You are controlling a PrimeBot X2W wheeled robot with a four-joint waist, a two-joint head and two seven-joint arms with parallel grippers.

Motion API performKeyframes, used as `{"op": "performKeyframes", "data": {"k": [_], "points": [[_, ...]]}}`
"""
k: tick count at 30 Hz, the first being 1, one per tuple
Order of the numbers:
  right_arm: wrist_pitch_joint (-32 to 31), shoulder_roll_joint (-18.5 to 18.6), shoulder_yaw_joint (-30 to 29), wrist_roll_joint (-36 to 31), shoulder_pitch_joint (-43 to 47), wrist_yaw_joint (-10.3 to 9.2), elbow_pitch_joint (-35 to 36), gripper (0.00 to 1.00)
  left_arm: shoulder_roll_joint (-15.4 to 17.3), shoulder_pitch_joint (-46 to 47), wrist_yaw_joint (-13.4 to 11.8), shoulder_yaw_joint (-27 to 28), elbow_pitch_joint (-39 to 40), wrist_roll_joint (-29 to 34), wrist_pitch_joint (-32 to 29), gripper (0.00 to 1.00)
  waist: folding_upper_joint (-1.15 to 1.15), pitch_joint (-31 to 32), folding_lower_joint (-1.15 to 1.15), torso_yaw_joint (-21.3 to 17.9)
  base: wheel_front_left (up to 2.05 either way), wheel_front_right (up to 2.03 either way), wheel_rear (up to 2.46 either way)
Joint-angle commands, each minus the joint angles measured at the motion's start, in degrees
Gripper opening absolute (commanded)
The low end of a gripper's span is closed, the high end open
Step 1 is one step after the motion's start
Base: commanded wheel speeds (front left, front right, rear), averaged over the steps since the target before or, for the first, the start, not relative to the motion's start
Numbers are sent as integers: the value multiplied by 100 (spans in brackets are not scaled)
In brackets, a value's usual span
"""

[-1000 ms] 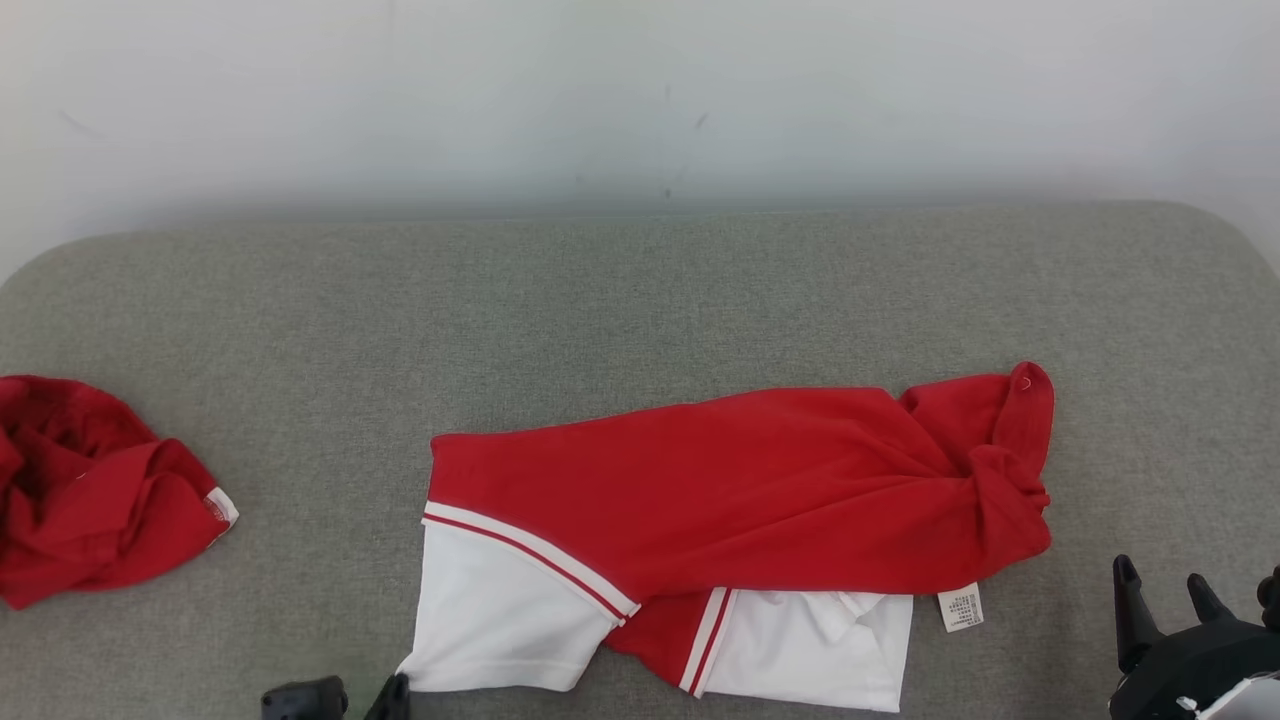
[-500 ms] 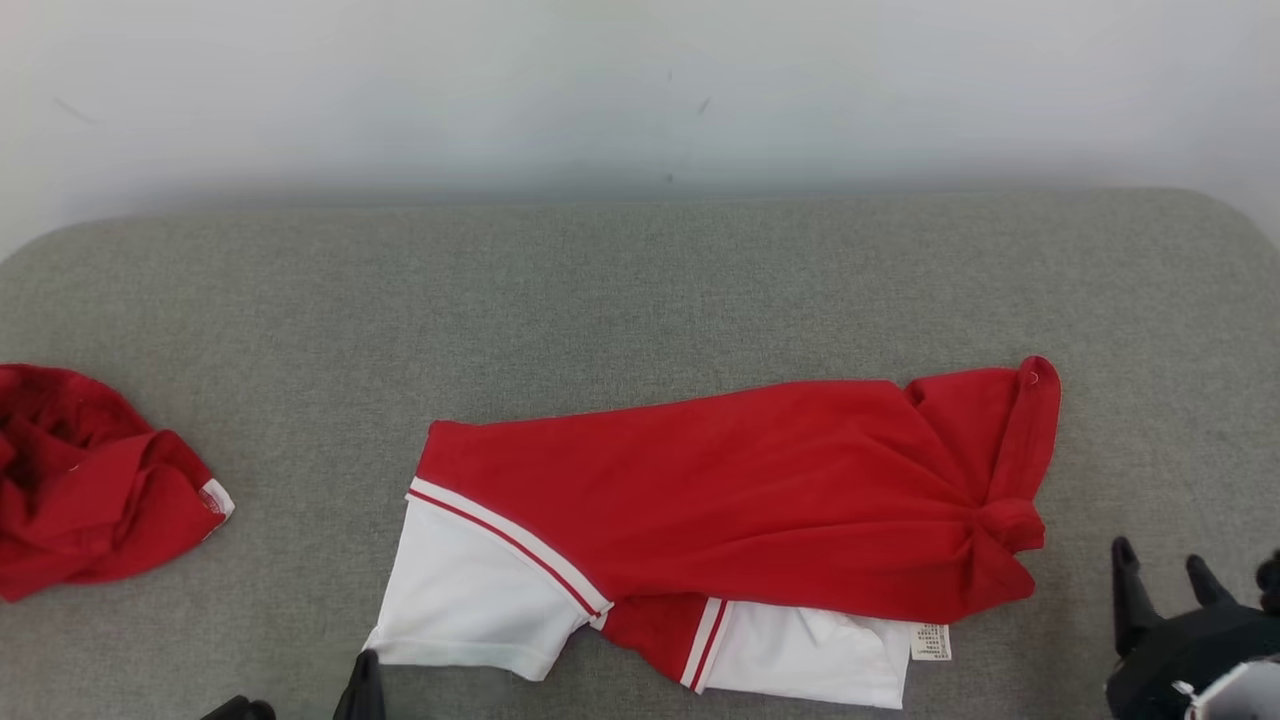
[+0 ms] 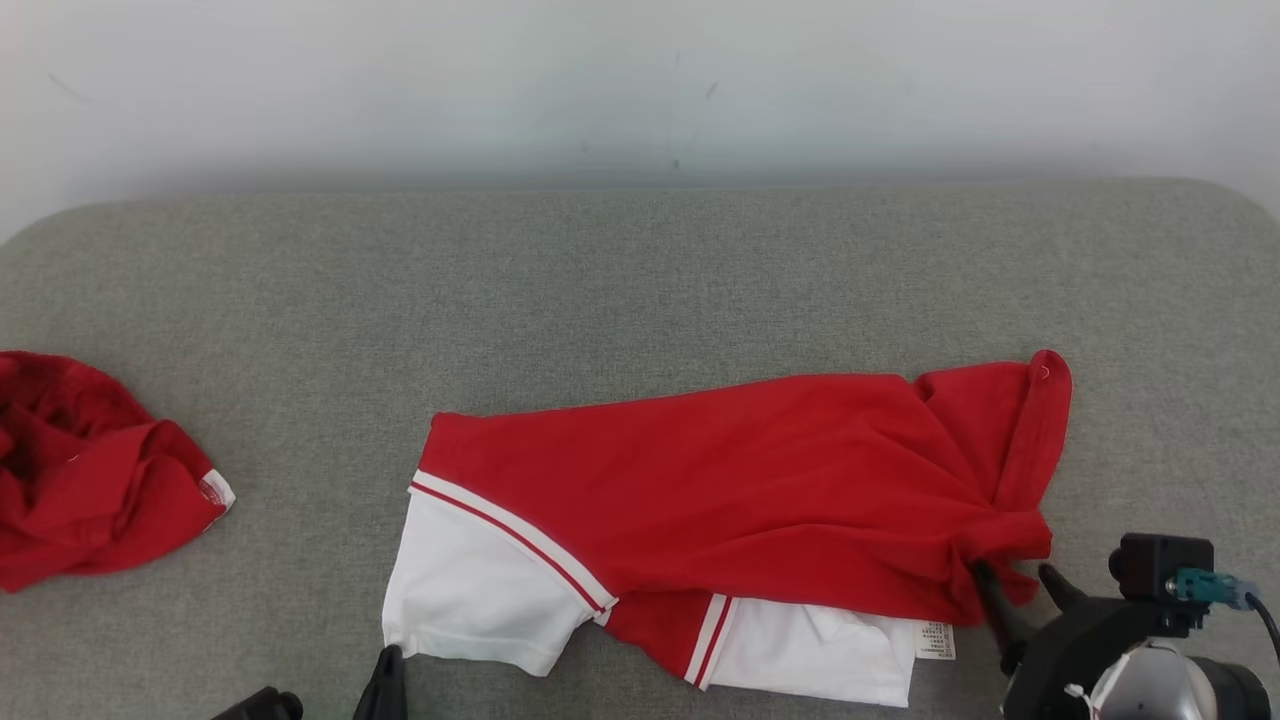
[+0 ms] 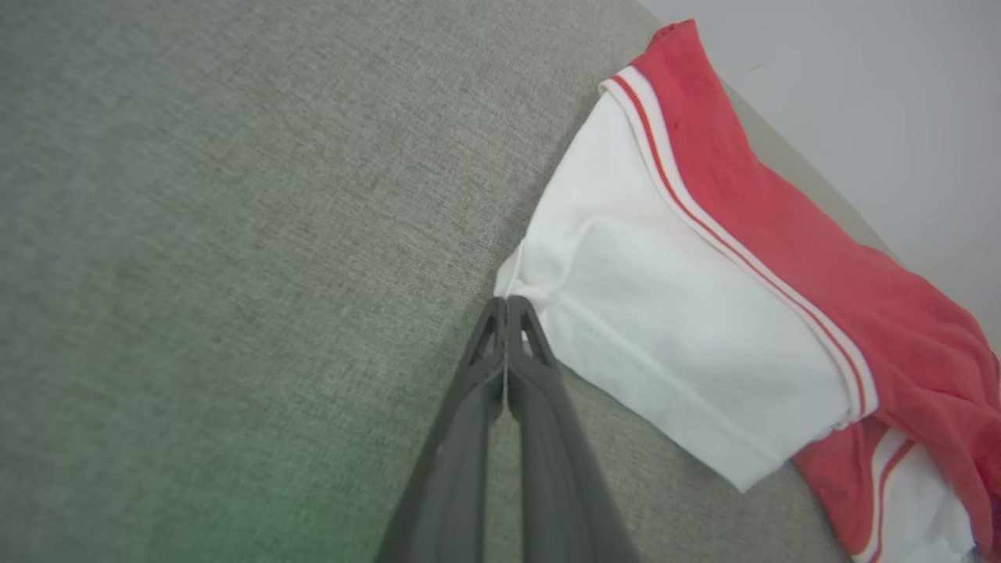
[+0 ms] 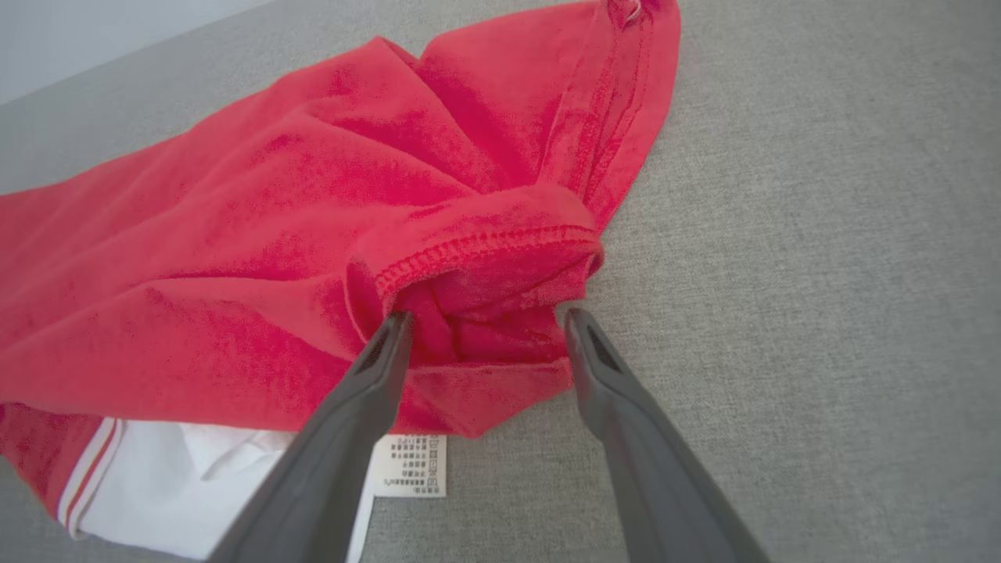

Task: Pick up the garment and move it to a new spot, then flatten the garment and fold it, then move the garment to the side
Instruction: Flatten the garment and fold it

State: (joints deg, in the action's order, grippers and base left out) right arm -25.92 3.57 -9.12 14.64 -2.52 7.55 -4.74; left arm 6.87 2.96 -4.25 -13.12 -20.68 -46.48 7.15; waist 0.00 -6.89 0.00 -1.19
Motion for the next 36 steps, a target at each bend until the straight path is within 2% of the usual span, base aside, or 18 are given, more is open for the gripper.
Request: {"op": "performKeyframes", "data": {"k": [1,8,14,22,27,36], "points": [[-50,132,35,1,96,-13,-11,100,3,43,-10,-5,-2,-10,12,0,0,-3,0,-2,0,0,0],[-586,458,509,120,397,-13,26,100,13,54,-12,-28,-19,-30,17,0,0,4,0,-28,0,0,0],[-596,552,554,25,445,-12,75,100,12,54,-4,-56,-37,-44,-12,0,0,20,0,-47,0,0,0],[-467,381,224,232,481,-12,410,100,14,7,11,-107,-89,-57,-26,0,0,79,0,5,0,0,0],[-619,297,74,126,523,-12,799,100,21,-27,-1,-122,-110,-71,-18,0,0,123,0,24,0,0,0],[-1016,110,452,-159,481,-13,1187,100,43,-34,-19,-151,-75,-74,-23,0,0,143,0,59,0,0,0]]}}
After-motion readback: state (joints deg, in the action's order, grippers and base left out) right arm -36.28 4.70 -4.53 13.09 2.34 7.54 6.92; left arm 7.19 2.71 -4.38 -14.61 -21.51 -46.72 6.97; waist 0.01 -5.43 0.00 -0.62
